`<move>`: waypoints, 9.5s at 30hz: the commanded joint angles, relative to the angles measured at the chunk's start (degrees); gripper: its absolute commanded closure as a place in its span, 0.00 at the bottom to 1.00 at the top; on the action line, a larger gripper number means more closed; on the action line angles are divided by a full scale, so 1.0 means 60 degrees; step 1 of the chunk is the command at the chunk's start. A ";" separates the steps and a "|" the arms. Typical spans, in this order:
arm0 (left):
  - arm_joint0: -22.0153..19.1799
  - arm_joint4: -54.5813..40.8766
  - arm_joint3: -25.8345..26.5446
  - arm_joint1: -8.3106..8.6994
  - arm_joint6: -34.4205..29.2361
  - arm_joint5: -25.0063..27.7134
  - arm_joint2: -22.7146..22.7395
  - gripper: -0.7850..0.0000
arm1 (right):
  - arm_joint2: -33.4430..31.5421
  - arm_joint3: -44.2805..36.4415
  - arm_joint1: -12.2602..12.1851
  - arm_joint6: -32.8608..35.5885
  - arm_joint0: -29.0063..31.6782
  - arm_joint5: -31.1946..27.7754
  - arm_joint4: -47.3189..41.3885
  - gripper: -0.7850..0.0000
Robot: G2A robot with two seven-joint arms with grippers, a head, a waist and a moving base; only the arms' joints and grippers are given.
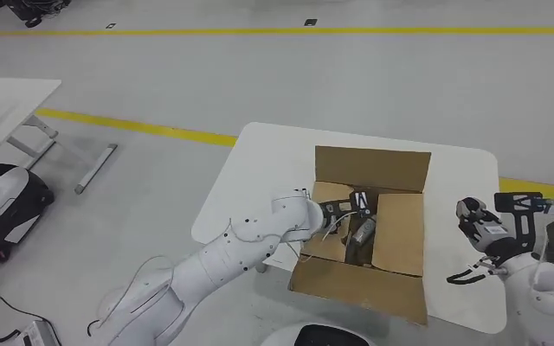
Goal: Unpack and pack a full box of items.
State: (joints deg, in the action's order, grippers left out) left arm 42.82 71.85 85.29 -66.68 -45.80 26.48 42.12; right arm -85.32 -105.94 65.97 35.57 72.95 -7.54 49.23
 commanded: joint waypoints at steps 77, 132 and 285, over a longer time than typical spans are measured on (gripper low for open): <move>0.3371 1.1487 0.4201 0.4026 1.2582 0.3949 0.1839 0.69 | 0.0908 0.0995 -0.0093 -0.0029 -0.0617 -0.0340 -0.0429 1.00; 0.0215 0.6018 0.1940 0.1606 0.5690 0.1600 -0.0067 0.00 | 0.1404 0.3264 -0.0122 -0.0293 -0.0517 -0.1411 -0.0491 1.00; 0.1876 0.5194 0.1533 0.0886 0.3407 0.2589 0.3260 0.00 | 0.5568 0.4361 0.0775 -0.1038 -0.3352 0.0764 0.0102 1.00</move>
State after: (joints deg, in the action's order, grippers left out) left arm 53.39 103.15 93.42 -61.58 -24.48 41.46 60.74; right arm -52.00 -79.80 70.54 29.35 52.88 -2.86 49.77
